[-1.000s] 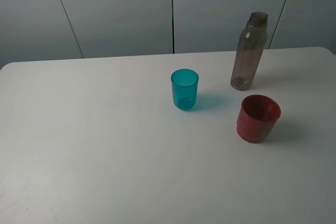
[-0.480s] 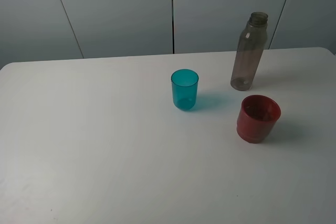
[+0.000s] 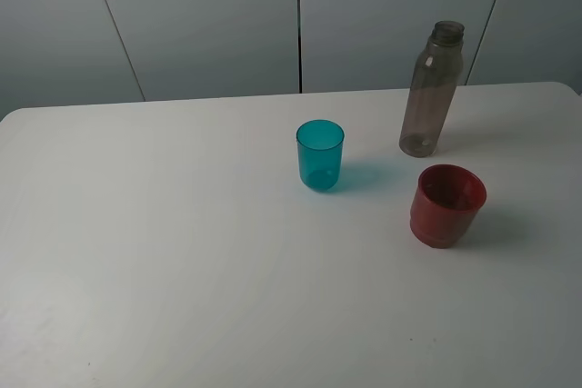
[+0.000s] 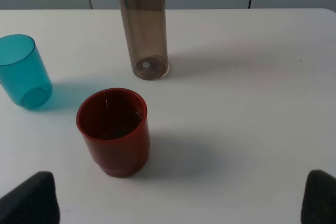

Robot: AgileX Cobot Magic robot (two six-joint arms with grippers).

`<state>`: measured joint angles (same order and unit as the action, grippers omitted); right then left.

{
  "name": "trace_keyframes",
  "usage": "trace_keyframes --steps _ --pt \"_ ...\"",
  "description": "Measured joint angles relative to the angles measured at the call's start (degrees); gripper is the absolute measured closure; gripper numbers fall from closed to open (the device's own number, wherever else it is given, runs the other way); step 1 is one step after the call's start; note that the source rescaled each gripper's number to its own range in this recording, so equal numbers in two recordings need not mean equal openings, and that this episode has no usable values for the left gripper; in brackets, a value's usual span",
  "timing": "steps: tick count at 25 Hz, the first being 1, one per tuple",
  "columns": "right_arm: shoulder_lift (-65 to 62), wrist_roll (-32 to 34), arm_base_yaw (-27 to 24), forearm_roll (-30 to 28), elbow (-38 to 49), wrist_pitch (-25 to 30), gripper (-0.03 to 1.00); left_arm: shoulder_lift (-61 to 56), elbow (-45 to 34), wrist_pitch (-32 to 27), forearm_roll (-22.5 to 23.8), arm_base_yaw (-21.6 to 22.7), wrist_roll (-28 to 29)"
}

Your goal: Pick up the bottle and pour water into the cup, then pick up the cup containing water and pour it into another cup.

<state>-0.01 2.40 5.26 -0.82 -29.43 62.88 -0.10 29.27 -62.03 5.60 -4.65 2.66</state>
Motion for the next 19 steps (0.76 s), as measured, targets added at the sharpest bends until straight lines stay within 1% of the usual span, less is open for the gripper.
trace_keyframes --steps 19 --pt "0.0 0.1 0.0 0.0 0.0 0.0 -0.03 0.0 0.0 0.0 0.0 0.0 0.0"
